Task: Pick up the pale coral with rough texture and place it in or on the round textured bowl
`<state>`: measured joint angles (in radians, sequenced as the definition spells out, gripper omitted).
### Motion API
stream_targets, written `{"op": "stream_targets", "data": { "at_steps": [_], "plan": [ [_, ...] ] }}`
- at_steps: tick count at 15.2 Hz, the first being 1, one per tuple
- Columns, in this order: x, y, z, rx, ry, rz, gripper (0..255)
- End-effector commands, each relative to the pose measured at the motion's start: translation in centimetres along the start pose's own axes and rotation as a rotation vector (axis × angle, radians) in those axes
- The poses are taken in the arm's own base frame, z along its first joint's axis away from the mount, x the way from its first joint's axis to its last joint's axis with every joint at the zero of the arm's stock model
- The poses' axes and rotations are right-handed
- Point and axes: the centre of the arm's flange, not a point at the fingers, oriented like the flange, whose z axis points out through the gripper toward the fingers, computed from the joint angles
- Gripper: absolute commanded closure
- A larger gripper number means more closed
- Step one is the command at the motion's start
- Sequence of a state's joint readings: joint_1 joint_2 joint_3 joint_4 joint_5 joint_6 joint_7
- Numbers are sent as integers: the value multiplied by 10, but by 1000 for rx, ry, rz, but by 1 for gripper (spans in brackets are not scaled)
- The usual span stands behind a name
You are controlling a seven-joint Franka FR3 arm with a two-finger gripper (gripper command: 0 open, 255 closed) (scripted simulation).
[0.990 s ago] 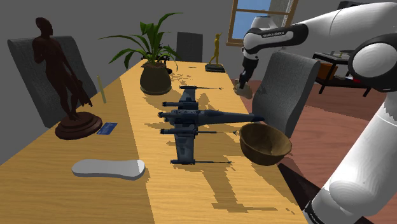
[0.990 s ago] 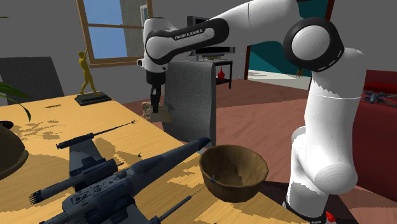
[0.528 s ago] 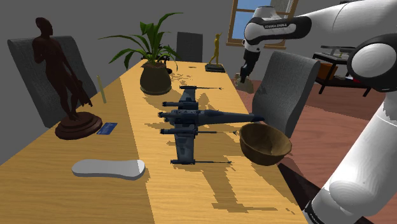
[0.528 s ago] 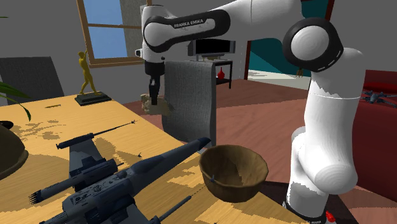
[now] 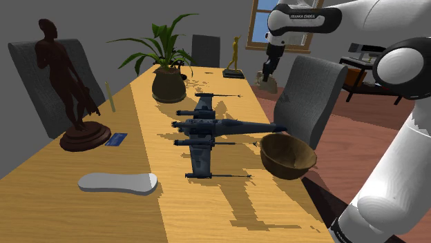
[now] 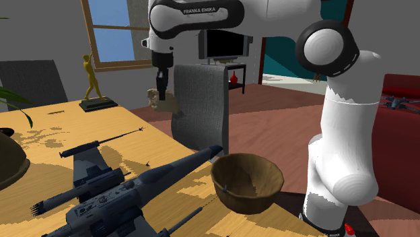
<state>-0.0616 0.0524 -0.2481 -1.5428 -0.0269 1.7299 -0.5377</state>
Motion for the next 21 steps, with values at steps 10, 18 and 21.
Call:
{"op": "stream_targets", "data": {
  "at_steps": [10,18,21],
  "plan": [
    [-26,-39,-42,0,0,0,255],
    [-84,-125,-62,0,0,0,255],
    [-106,-158,-69,0,0,0,255]
  ]
}}
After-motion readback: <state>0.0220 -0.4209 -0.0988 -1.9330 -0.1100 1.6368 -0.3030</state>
